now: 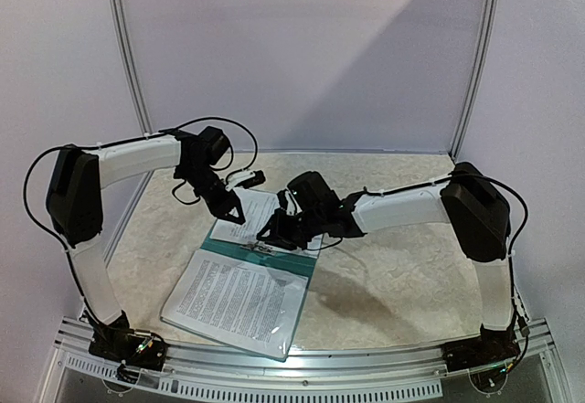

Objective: Put the files into the folder
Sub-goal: Clamp the file in the folder with some files.

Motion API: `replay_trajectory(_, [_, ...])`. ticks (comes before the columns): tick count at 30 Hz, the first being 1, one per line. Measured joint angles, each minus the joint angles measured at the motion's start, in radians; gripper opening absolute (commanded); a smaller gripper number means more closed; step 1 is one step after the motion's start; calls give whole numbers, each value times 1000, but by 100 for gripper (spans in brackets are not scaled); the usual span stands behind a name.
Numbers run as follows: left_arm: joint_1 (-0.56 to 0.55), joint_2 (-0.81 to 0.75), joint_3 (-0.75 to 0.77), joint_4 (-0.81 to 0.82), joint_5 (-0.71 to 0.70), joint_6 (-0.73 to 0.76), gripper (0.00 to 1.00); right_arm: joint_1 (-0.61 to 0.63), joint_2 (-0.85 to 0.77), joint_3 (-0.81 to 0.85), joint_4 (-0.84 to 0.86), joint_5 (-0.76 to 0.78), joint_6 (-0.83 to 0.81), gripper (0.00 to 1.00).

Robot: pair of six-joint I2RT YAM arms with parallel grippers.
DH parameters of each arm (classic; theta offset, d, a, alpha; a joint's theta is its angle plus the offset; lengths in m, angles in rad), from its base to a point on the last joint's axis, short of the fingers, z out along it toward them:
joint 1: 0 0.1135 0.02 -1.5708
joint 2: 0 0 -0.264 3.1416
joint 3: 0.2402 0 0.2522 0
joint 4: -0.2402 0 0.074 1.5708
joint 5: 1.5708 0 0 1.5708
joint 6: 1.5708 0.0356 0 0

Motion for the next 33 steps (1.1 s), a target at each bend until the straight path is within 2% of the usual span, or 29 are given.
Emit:
replay_trajectory(7, [1, 0, -16, 12, 2, -8, 9, -8, 0, 17, -46, 30, 5, 13])
replay_trajectory(13, [0, 6, -17, 29, 1, -24, 9, -19, 14, 29, -71, 35, 8, 11])
replay_trajectory(17, [0, 21, -21, 40, 0, -33, 9, -20, 19, 32, -73, 35, 4, 16])
replay_trajectory(20, [0, 28, -27, 41, -1, -35, 9, -20, 19, 32, -74, 37, -1, 25])
replay_trajectory(33, [0, 60, -33, 49, -4, -38, 9, -18, 19, 70, -103, 58, -34, 25])
